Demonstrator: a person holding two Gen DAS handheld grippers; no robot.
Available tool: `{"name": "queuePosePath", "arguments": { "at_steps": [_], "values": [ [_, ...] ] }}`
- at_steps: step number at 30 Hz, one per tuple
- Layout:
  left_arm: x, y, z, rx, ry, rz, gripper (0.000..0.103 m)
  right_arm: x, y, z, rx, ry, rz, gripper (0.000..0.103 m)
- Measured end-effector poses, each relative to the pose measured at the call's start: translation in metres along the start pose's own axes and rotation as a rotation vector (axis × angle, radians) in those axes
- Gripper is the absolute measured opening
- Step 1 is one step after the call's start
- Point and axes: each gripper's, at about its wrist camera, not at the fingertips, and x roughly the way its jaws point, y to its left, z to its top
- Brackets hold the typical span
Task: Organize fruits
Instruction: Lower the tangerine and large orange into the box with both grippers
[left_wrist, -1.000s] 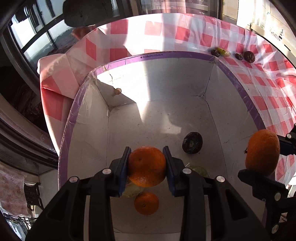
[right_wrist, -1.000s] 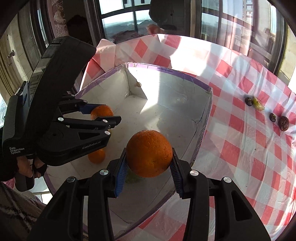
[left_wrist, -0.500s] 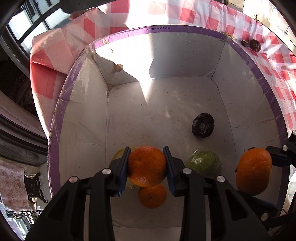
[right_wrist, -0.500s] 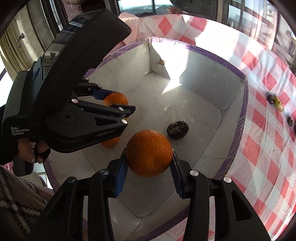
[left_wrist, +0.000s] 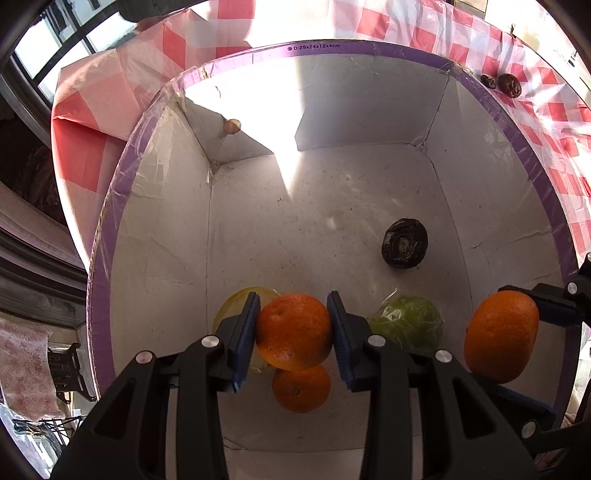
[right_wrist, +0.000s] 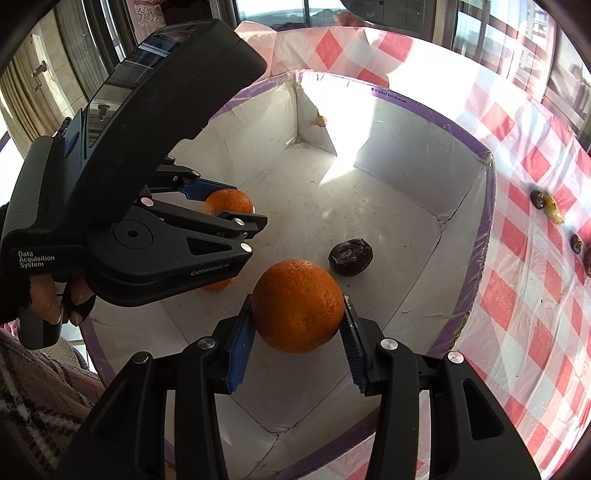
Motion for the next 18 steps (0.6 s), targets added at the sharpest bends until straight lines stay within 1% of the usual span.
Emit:
{"name": "queuePosePath", "arguments": {
  "at_steps": [3,4,6,10,15,17,18],
  "values": [
    [-0.002,0.000,0.000,-0.007,-0.007,0.004,0.056,-0.001,0.002,-0.001,0.001,-0.004,0.010,0.050],
    [-0.002,0.001,0.000,-0.013,-0.011,0.002,0.059,-0.001,0.002,-0.001,0.001,-0.005,0.010,0.051],
    [-0.004,0.002,0.000,-0.018,-0.021,-0.001,0.061,-0.001,0.001,-0.002,0.007,-0.008,0.012,0.051],
    [-0.010,0.003,0.000,-0.029,-0.053,-0.007,0.067,-0.004,0.000,-0.001,0.025,-0.024,0.025,0.051],
    [-0.014,0.005,0.002,-0.031,-0.076,-0.008,0.069,-0.009,-0.005,-0.002,0.057,-0.047,0.045,0.051],
    [-0.018,0.006,0.003,-0.036,-0.107,-0.018,0.070,-0.010,-0.006,-0.002,0.065,-0.055,0.049,0.051],
    [-0.022,0.006,0.004,-0.037,-0.126,-0.018,0.077,-0.011,-0.007,-0.002,0.070,-0.060,0.052,0.052]
  ]
}}
